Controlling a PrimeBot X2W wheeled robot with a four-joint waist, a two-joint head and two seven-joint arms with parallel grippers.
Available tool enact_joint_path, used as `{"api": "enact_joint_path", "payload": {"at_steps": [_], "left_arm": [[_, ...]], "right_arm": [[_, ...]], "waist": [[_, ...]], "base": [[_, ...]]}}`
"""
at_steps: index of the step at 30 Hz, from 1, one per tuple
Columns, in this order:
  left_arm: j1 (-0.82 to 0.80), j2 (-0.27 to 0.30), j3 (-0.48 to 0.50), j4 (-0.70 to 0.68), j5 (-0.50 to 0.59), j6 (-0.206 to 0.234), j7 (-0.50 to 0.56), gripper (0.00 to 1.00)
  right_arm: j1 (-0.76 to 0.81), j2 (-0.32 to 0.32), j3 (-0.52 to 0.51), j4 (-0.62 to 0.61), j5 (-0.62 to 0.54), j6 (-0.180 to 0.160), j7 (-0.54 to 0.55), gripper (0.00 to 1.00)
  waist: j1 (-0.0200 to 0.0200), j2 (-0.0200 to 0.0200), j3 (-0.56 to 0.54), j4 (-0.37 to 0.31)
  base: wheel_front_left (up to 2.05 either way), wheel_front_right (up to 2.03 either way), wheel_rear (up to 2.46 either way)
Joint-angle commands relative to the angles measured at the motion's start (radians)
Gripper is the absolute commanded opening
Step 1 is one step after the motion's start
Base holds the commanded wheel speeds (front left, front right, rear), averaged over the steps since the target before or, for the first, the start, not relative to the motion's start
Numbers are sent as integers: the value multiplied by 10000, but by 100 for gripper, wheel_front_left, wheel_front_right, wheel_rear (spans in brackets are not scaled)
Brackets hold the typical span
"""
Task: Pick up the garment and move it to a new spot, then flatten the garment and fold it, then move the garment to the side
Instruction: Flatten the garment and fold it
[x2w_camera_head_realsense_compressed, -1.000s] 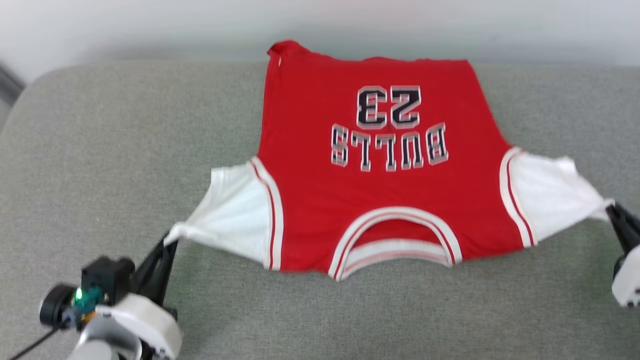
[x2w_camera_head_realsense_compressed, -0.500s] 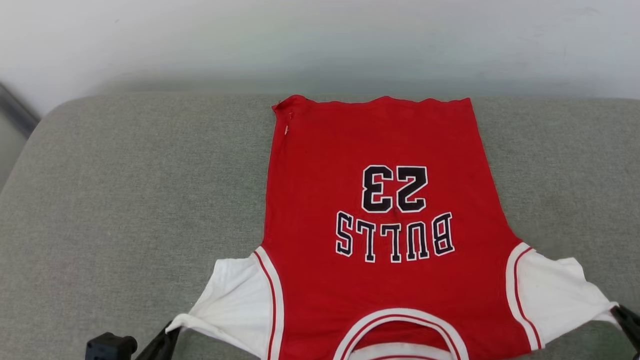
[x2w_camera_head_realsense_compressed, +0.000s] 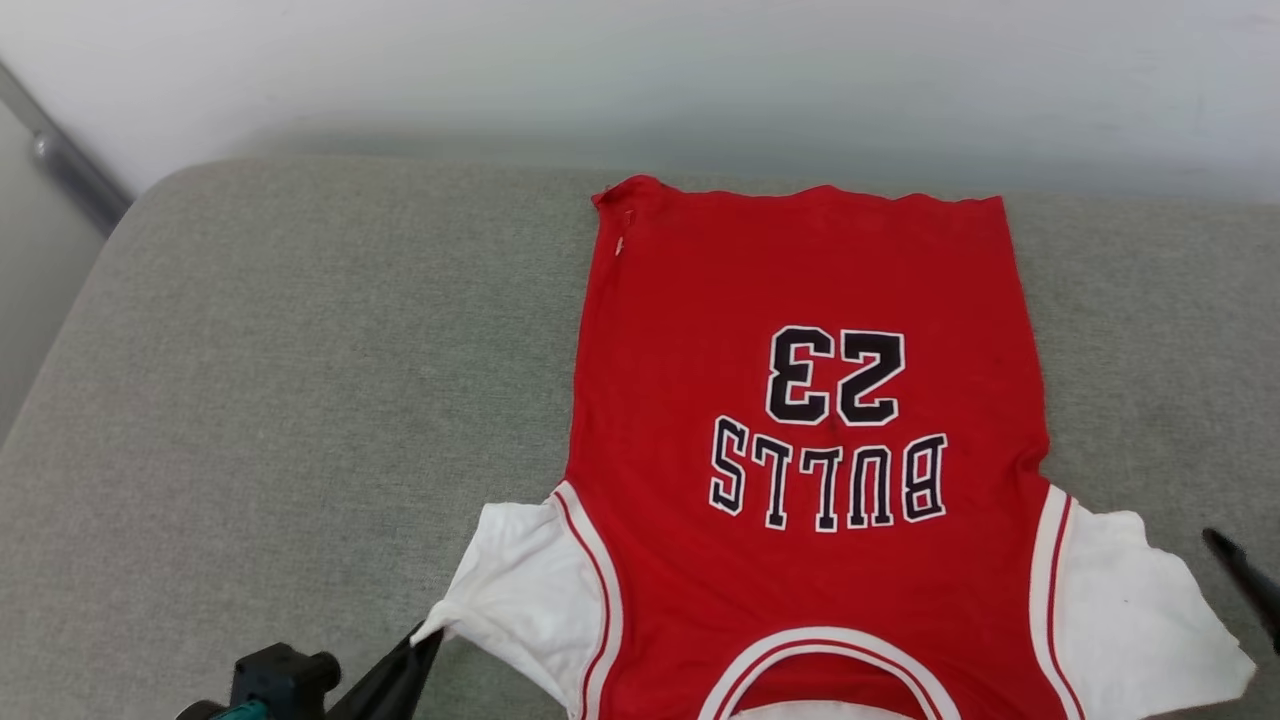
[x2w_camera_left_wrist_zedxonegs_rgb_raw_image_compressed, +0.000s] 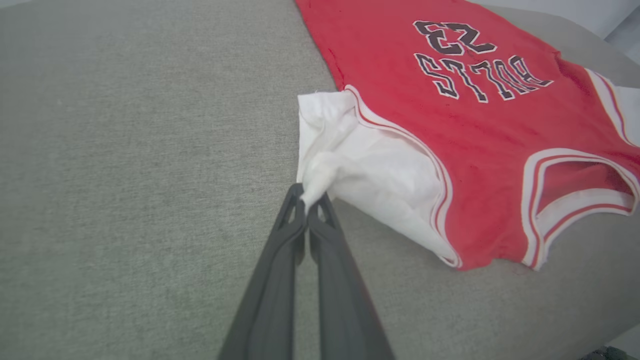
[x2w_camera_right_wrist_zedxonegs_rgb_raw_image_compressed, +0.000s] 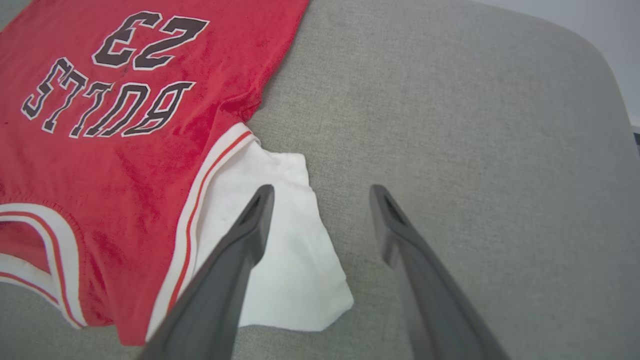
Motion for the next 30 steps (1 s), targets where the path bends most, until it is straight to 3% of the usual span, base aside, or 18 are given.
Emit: {"api": "enact_joint_path", "payload": {"at_steps": [1,6,10,14,18,24,30], "left_arm": [[-205,-3,-77,-336,-22,-71,137,0],[-601,140,-437,-1321,192,-272,750,0],[-1096,170,-667,-2004,457,-404,1152,0],[-1495,-50,-932,-2580,602,-505,1389,0],[-1924,-362,-1291,-2975,880,-653,1528,0],[-2299,-722,-1510,-3229,986,-699,1501,0],[-2652,-950,-1678,-3095,1147,-890,1364,0]], "right_arm": [[-414,-95,-141,-209,99,-3,253,100],[-1977,-395,-336,-569,185,-3,1595,100],[-3955,-249,-568,45,497,-3,3218,100],[-5813,-943,-262,621,-341,-3,4711,100],[-7563,-1058,-210,1455,-926,-3,5933,100],[-9616,-742,-535,2601,-2028,-3,7847,100],[-11059,-242,-877,3154,-3459,-3,8863,100]], "waist": [[0,0,252,331],[0,0,1056,978],[0,0,1921,1492],[0,0,2798,2054],[0,0,3446,2674],[0,0,4204,3408],[0,0,4795,3906]], "base": [[0,0,0],[0,0,0],[0,0,0],[0,0,0],[0,0,0],[0,0,0],[0,0,0]]}}
